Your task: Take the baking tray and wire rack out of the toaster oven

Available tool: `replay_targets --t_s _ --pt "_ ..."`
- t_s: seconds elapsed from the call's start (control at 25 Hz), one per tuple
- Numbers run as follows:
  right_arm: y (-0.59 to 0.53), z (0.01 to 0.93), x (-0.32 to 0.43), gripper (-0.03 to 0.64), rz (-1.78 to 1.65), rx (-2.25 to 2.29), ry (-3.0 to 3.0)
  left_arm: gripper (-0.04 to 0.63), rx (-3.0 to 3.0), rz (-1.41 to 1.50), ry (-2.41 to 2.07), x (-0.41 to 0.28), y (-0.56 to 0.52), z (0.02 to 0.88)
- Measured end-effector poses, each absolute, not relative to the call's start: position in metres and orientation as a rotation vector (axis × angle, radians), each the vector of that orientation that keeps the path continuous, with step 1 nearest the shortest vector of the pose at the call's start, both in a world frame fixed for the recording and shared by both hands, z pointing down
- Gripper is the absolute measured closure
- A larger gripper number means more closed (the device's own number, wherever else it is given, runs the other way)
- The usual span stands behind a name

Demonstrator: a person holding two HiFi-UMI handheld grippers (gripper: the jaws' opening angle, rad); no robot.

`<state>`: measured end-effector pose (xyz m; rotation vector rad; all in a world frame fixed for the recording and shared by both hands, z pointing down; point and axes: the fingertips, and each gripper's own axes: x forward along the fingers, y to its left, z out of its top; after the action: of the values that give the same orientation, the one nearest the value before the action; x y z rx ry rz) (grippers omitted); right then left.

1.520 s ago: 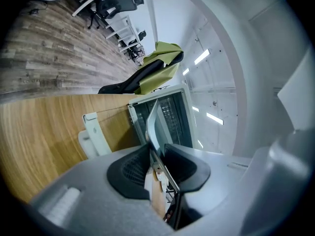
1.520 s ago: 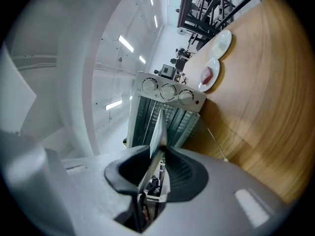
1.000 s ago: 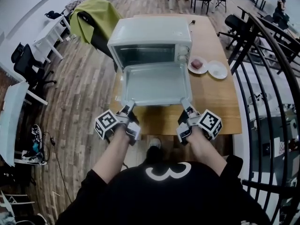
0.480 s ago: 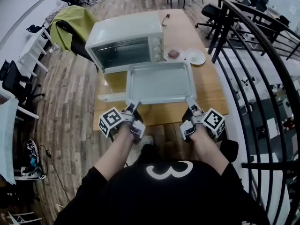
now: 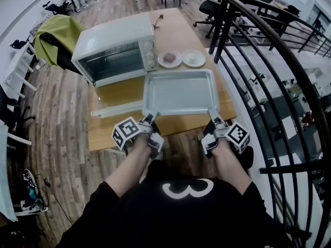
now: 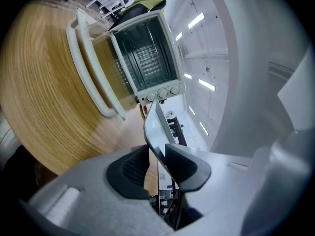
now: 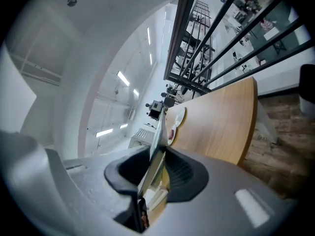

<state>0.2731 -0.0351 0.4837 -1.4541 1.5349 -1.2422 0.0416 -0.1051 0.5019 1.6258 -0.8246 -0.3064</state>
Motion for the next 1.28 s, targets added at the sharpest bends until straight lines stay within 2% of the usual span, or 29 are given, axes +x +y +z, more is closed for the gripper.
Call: replay_targets --t_s 0.52,1.28 --pt "-0.036 0.522 0.323 0.514 -1.243 -1.531 1.421 0.48 1.623 -0.163 -0.765 0.097 -0.123 0.54" --pt "-0.067 0.595 0.34 0.508 -1.394 -1.622 1.335 0.472 1.576 -0.019 -0.826 0.112 -0.149 0.595"
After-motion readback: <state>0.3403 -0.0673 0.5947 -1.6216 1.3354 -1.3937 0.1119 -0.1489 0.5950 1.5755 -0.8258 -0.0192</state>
